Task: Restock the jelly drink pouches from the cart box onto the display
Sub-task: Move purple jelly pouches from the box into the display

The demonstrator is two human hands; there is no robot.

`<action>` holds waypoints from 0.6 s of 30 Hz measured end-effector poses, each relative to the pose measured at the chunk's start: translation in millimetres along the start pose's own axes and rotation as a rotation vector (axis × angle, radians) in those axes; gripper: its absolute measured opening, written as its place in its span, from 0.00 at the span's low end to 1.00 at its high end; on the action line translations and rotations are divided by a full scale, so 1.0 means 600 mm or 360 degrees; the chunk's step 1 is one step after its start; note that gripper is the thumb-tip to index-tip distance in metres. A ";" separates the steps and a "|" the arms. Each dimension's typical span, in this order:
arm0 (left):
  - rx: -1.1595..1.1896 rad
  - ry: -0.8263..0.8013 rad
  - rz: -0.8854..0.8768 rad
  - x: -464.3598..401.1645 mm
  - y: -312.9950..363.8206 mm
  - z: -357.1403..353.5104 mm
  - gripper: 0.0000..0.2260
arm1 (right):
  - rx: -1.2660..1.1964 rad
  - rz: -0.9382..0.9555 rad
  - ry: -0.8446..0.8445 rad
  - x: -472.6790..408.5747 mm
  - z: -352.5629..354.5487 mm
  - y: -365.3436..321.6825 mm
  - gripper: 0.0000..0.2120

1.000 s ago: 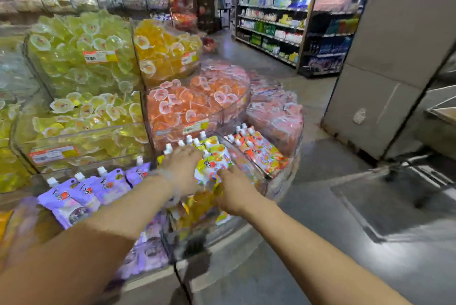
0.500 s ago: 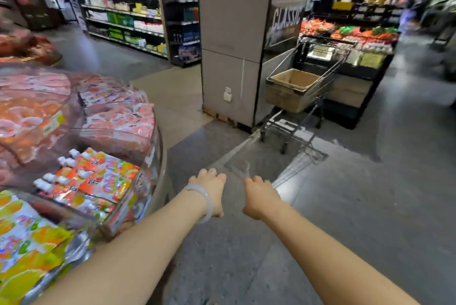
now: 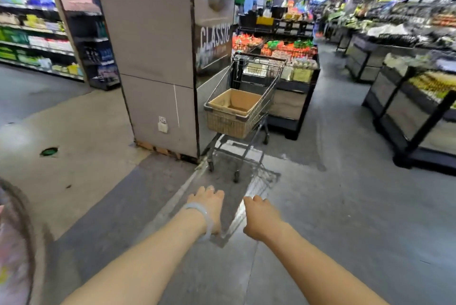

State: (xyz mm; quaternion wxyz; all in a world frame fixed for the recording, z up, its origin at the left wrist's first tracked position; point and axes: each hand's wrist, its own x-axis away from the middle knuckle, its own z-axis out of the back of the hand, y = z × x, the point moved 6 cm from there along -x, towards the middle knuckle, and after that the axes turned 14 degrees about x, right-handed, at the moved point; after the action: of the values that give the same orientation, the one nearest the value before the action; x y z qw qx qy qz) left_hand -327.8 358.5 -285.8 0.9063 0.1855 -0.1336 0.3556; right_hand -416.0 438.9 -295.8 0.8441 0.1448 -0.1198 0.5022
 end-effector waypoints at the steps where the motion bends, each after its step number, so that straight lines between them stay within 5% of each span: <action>1: -0.0005 -0.0022 -0.0008 -0.037 0.004 0.007 0.31 | -0.0002 -0.0014 -0.0015 -0.028 0.004 0.014 0.21; 18: 0.0122 0.0024 0.0176 -0.641 -0.014 0.265 0.31 | 0.0080 0.0079 0.0081 -0.664 0.231 0.243 0.21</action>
State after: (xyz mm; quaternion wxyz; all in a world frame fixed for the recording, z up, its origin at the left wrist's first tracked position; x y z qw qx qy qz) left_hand -613.2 55.6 -288.9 0.8784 0.2097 -0.1230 0.4114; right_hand -738.4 130.4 -287.4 0.8303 0.1501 -0.0892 0.5292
